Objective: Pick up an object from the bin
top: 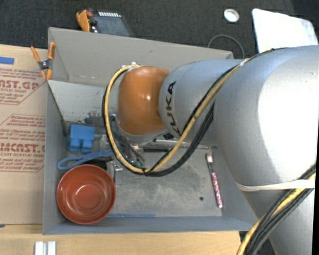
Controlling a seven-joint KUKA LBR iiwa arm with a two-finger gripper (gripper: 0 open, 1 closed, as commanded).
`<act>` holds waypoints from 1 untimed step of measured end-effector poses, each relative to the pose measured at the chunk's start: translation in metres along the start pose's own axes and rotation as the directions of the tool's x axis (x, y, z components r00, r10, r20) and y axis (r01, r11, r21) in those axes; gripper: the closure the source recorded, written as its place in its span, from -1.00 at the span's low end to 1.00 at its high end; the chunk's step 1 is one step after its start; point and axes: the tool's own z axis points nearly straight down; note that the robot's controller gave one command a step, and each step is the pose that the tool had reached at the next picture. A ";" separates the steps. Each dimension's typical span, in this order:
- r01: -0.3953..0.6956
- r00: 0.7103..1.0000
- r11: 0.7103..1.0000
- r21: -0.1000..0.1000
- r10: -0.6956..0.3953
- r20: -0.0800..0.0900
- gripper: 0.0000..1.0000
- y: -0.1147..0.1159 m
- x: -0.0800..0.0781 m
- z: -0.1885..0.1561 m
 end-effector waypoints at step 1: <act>0.055 0.999 0.998 0.015 -0.055 0.001 1.00 0.026 -0.030 0.033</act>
Offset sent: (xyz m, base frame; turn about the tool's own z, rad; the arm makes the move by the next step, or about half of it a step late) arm 0.0000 0.0000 0.0000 0.0000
